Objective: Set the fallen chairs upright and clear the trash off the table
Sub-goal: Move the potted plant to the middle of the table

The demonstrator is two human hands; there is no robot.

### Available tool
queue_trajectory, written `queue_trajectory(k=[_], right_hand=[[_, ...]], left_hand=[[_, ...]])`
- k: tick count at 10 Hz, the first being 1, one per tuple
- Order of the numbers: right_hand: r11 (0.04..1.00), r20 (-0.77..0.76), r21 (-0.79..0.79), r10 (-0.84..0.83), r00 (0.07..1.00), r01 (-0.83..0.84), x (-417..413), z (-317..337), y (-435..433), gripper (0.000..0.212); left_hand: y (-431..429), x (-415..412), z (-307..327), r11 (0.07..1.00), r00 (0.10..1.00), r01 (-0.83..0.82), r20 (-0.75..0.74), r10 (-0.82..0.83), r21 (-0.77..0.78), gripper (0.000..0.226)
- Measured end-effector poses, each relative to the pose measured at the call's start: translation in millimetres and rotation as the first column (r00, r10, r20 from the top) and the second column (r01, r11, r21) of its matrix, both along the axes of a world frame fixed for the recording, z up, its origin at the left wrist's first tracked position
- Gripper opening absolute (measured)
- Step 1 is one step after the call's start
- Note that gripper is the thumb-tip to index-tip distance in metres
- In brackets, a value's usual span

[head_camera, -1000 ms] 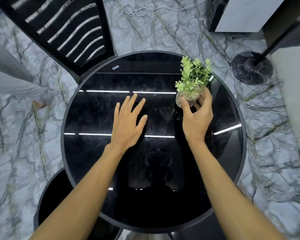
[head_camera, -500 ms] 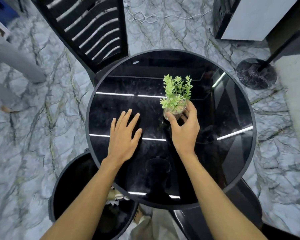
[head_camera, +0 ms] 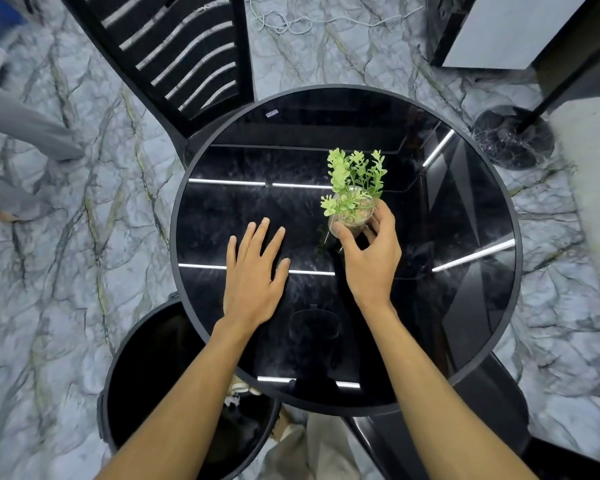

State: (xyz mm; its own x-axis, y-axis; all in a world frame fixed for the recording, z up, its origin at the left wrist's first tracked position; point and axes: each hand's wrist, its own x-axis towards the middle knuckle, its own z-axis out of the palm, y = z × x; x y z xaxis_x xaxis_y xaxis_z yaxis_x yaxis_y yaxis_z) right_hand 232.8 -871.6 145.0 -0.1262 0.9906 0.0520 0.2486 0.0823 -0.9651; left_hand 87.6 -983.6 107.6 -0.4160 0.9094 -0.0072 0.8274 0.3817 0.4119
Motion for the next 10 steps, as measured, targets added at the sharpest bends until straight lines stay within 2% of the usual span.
queue_trajectory(k=[3,6,10], right_hand=[[1.0,0.0,0.015,0.004,1.0,-0.004,-7.8,-2.8,2.9,0.055],[1.0,0.029,-0.002,0.005,1.0,-0.005,-6.8,-5.6,0.2,0.065],[1.0,0.046,-0.005,-0.01,0.999,0.011,-8.3,-4.0,0.0,0.061]], left_hand=[[1.8,-1.0,0.0,1.0,1.0,-0.009,-0.019,0.009,-0.006,0.052],[2.5,-1.3,0.6,1.0,1.0,-0.014,-0.011,0.014,-0.002,0.052],[2.1,-1.5,-1.0,1.0,1.0,-0.009,-0.018,0.009,0.012,0.052]])
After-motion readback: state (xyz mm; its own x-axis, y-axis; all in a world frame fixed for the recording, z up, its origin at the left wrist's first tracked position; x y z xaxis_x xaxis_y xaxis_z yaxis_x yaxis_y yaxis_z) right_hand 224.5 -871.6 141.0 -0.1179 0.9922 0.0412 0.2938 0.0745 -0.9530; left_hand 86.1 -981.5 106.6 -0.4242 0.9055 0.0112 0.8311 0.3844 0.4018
